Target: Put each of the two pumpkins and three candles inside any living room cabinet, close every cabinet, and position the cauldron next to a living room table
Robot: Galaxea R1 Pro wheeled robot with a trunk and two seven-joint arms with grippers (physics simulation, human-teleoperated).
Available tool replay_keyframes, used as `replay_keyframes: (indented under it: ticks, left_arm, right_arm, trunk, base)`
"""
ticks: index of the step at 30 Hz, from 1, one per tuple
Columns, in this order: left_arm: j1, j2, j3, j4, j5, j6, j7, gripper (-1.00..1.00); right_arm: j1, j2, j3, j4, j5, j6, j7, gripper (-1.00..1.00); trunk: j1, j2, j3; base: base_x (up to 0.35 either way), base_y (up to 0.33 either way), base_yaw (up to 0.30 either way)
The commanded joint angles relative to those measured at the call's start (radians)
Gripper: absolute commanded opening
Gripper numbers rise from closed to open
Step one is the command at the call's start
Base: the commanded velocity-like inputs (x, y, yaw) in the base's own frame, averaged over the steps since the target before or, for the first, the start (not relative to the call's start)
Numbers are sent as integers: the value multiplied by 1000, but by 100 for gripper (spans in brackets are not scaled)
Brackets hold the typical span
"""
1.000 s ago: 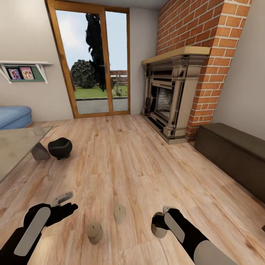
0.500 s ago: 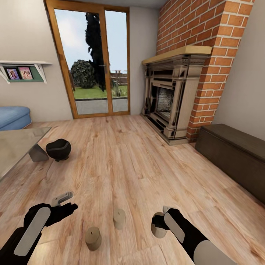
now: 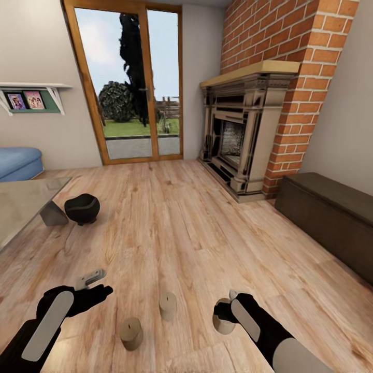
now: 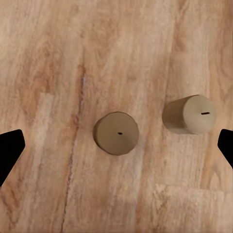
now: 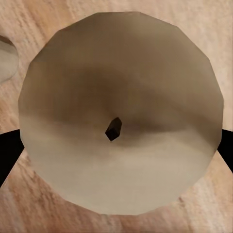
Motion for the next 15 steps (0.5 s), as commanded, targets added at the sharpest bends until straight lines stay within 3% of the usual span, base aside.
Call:
replay_keyframes:
  ticks: [1,4,8,12,15]
  left_arm:
    - [-1,1,-2,-1,10,0,10,100]
    - [-1,1,-2,-1,11,0,10,100]
    - [-1,0,-5,2,11,-1,11,100]
    - [-1,-1,-16,4,11,-3,11,100]
    - [-1,-1,-19,5,11,-4,11,100]
  right_arm:
    - [-1,-2,4,-11,-10,1,-10,-100]
    - [-1,0,4,-85,-11,2,-9,-100]
    - [2,-6,5,-371,-23,22,-9,-100]
    - [10,-12,3,-600,-117,59,-12,-100]
    - [11,-45,1,-674,-170,68,-13,-100]
  trunk:
    - [0,-1,-5]
    - [2,-1,-17]
    - [3,-2,-32]
    - [5,-3,-48]
    - [6,-4,-59]
  base:
    - [0,0,0]
    - [0,0,0]
    - [0,0,0]
    - [0,0,0]
    - [0,0,0]
